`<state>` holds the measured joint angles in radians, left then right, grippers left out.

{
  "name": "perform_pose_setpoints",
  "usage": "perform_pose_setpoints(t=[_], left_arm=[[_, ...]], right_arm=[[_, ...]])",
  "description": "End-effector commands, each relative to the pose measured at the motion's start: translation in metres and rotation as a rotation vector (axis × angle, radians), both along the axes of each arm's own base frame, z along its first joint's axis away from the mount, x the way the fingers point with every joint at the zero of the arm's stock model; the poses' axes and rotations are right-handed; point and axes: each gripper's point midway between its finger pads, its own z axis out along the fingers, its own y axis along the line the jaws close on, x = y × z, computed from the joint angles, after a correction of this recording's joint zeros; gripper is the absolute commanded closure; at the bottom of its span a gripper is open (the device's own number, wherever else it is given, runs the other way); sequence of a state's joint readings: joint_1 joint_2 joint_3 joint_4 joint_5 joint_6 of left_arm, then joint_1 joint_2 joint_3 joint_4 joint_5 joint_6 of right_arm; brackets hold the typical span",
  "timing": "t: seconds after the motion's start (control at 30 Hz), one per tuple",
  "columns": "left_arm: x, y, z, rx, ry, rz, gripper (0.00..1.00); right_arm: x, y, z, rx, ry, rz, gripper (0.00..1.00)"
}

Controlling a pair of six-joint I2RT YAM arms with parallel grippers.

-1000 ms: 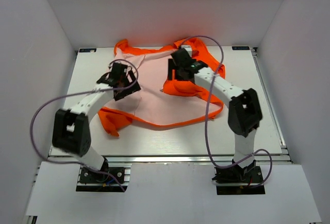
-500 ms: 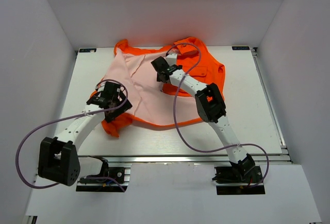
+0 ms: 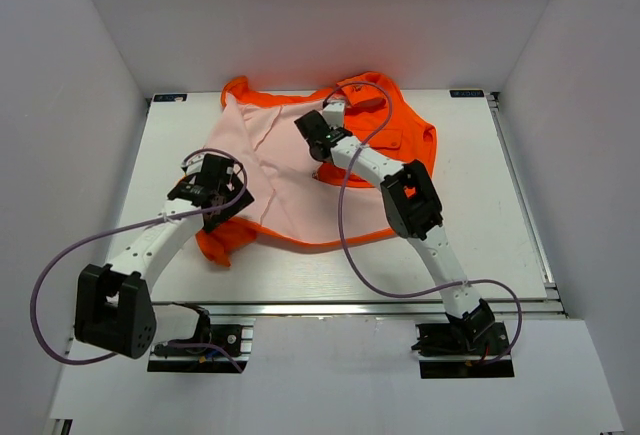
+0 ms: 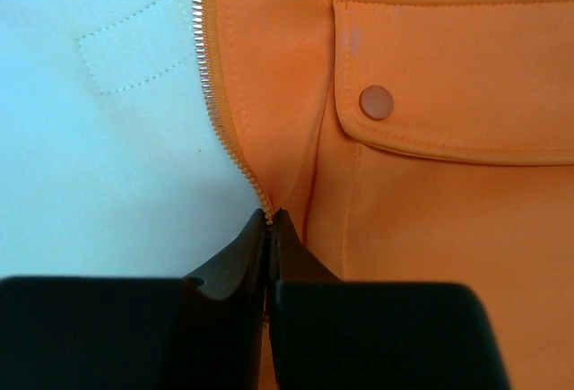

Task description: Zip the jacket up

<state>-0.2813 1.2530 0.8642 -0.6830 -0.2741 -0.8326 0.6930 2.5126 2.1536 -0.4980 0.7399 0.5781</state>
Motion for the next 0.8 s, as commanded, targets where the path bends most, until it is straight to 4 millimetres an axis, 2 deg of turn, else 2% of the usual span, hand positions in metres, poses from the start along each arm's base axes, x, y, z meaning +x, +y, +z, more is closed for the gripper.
perform_pose_setpoints(t=[0.0,0.07,0.1,0.17,0.2,0.23,0.27,0.3,0.33,0.37,0.4,0.43,0.47,0.53,0.57,0.63,0.67,0.73,0.77], left_arm=[[0.024,0.000,0.022,0.001,-0.066,0.034,0.02],[0.029,-0.001,0.024,0.001,-0.061,0.034,0.02],[0.030,0.001,0.021,0.008,-0.043,0.041,0.02],[0.036,0.002,0.028,0.007,-0.048,0.053,0.02],[0.038,0.003,0.029,0.008,-0.048,0.055,0.02],[0.041,0.002,0.033,0.005,-0.061,0.054,0.02],[0.044,0.002,0.036,0.005,-0.070,0.049,0.02],[0.045,0.004,0.038,0.009,-0.072,0.054,0.02],[0.049,0.004,0.046,0.009,-0.086,0.060,0.02],[0.047,0.006,0.048,0.017,-0.075,0.065,0.02],[0.048,0.009,0.051,0.025,-0.077,0.073,0.02],[0.049,0.011,0.055,0.030,-0.081,0.077,0.02],[0.046,0.014,0.055,0.038,-0.072,0.078,0.02],[0.040,0.018,0.053,0.042,-0.052,0.089,0.02],[0.038,0.022,0.051,0.033,-0.037,0.099,0.02],[0.033,0.029,0.044,0.028,-0.007,0.122,0.02],[0.030,0.040,0.038,0.025,0.016,0.152,0.02],[0.023,0.049,0.028,0.001,0.074,0.190,0.02],[0.021,0.061,0.024,-0.004,0.090,0.229,0.02]], right_arm=[[0.008,0.000,0.074,0.060,-0.102,0.024,1.00],[0.008,0.006,0.094,0.048,-0.118,0.107,1.00],[0.005,0.005,0.116,0.057,-0.141,0.132,1.00],[-0.005,0.002,0.124,0.023,-0.114,0.200,1.00],[-0.013,-0.003,0.145,0.007,-0.121,0.234,1.00],[-0.023,-0.007,0.138,-0.011,-0.078,0.268,1.00],[-0.036,-0.017,0.156,-0.029,-0.071,0.296,1.00],[-0.044,-0.023,0.158,-0.044,-0.054,0.324,1.00],[-0.059,-0.027,0.142,-0.059,0.009,0.380,1.00],[-0.068,-0.033,0.145,-0.065,0.028,0.398,1.00],[-0.082,-0.044,0.160,-0.080,0.036,0.424,1.00],[-0.093,-0.048,0.160,-0.082,0.061,0.454,1.00],[-0.106,-0.057,0.171,-0.082,0.061,0.463,1.00],[-0.128,-0.069,0.175,-0.113,0.115,0.520,1.00],[-0.139,-0.076,0.191,-0.106,0.100,0.534,1.00],[-0.156,-0.087,0.194,-0.105,0.124,0.546,1.00],[-0.170,-0.094,0.189,-0.102,0.143,0.557,1.00],[-0.184,-0.087,0.177,-0.045,0.172,0.614,1.00],[-0.194,-0.087,0.161,-0.035,0.211,0.637,1.00]])
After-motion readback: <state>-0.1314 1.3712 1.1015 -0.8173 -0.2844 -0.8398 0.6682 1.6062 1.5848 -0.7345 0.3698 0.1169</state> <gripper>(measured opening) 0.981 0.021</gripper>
